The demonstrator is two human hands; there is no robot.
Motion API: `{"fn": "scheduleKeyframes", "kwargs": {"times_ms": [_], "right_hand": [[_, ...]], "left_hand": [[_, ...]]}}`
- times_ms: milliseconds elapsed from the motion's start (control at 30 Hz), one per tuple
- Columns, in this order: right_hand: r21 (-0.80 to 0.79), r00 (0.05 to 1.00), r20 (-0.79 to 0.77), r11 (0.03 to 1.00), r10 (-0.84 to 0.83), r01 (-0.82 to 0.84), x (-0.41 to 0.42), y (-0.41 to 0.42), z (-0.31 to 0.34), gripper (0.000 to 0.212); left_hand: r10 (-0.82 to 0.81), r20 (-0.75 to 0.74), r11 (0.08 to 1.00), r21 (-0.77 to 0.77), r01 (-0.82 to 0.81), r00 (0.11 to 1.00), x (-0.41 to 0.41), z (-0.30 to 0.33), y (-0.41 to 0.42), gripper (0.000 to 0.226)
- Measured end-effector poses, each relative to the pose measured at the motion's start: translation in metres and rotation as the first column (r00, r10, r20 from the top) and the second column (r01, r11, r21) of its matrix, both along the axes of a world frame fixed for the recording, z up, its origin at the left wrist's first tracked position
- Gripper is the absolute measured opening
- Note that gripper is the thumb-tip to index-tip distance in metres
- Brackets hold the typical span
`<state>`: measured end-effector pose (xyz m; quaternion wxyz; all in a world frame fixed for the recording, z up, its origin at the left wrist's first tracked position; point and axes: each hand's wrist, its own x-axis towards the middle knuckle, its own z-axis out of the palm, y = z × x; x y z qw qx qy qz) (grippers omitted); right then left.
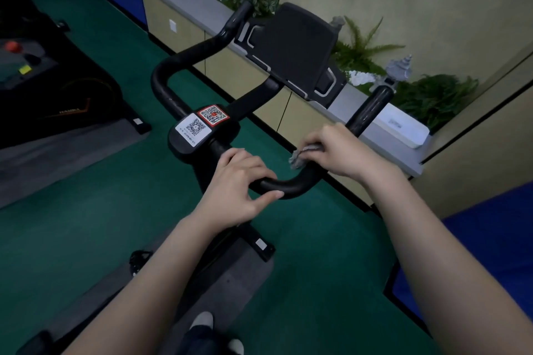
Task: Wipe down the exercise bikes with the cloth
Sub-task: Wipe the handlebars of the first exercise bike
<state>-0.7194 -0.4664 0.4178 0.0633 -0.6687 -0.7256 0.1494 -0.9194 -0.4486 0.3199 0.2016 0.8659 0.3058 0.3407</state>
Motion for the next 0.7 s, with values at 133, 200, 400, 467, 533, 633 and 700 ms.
{"fn": "scheduleKeyframes", "kwargs": {"times_ms": [133, 200, 400, 467, 533, 633, 700], "right_hand": [[-0.382, 0.997, -0.077, 0.923, 0.010, -0.039, -0.018, 0.018, 0.012, 0.006], [-0.492, 1.000, -0.016, 0.870, 0.019, -0.024, -0.023, 0.027, 0.012, 0.006], [-0.541, 0.985, 0.165, 0.830, -0.052, 0.134, -0.014, 0.051, 0.011, 0.001], [-0.556, 0.990, 0.127, 0.821, -0.067, 0.127, -0.014, 0.046, 0.009, 0.003], [-0.507, 0.991, 0.081, 0.851, -0.108, 0.134, -0.013, 0.036, 0.009, 0.004], [-0.227, 0.986, 0.039, 0.959, -0.163, 0.168, -0.010, 0.015, 0.008, 0.007], [0.017, 0.960, -0.078, 0.962, -0.269, 0.271, -0.016, -0.005, -0.003, 0.006]], "left_hand": [[-0.005, -0.009, 1.000, 0.013, 0.005, 1.000, 0.000, -0.003, 0.001, 0.033], [-0.012, -0.009, 1.000, 0.011, 0.012, 1.000, 0.000, -0.002, 0.000, 0.033], [-0.041, 0.017, 0.999, -0.006, 0.041, 0.999, -0.003, -0.002, 0.001, 0.033], [-0.047, 0.013, 0.999, -0.006, 0.047, 0.999, -0.003, -0.003, 0.001, 0.032], [-0.055, 0.004, 0.998, -0.005, 0.055, 0.999, -0.003, -0.004, 0.002, 0.032], [-0.064, 0.002, 0.998, -0.005, 0.064, 0.998, -0.004, -0.005, 0.003, 0.032], [-0.073, 0.008, 0.997, -0.006, 0.073, 0.997, -0.004, -0.006, 0.002, 0.032]]}}
